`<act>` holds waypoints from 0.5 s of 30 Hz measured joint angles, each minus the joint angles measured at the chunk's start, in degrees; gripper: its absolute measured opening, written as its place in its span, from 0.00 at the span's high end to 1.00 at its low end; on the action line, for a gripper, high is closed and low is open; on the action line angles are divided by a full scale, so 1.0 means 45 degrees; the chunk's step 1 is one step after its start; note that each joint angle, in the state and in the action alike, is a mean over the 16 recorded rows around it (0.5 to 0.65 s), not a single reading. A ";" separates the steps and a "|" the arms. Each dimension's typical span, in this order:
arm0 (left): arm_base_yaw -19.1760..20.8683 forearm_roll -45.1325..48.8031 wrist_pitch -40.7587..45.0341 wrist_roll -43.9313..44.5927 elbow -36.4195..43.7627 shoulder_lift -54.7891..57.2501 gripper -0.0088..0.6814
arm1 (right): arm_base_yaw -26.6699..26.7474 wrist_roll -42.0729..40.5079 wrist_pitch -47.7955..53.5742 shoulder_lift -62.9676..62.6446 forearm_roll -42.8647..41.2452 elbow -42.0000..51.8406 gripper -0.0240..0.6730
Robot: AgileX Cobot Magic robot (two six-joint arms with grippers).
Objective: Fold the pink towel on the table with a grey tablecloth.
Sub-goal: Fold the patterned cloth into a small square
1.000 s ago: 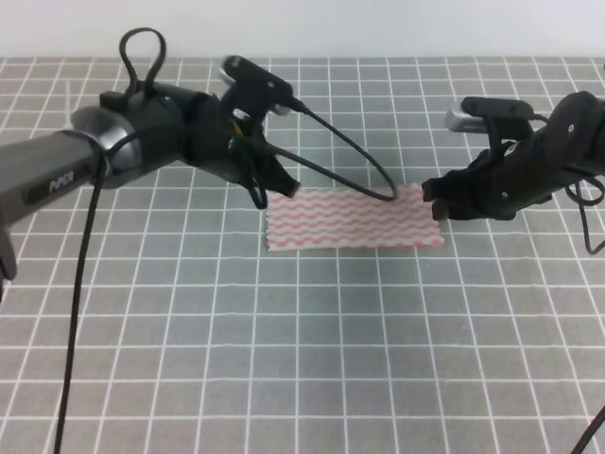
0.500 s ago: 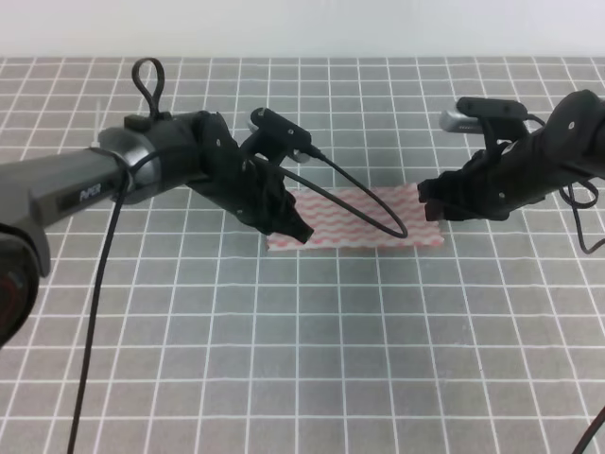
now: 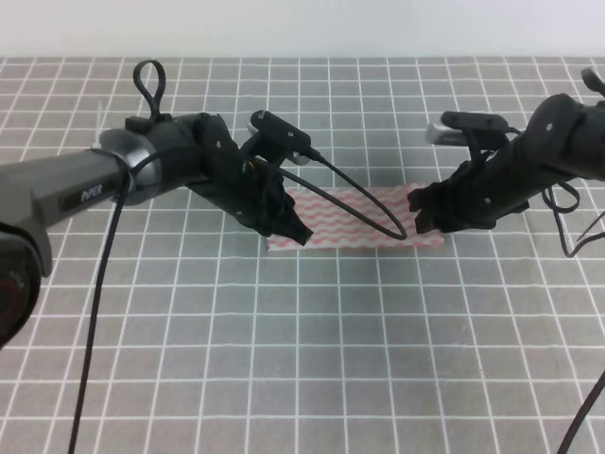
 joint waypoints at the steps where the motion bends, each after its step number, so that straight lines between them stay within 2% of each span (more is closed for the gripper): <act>1: 0.0000 0.0001 0.0000 0.0000 0.0000 0.0000 0.99 | 0.0000 0.0000 0.0027 0.0052 0.0002 -0.0059 0.57; 15: -0.0008 -0.0004 0.0006 0.0076 0.0002 -0.0030 0.99 | 0.0009 0.0299 0.0583 0.0410 -0.0474 -0.0882 0.57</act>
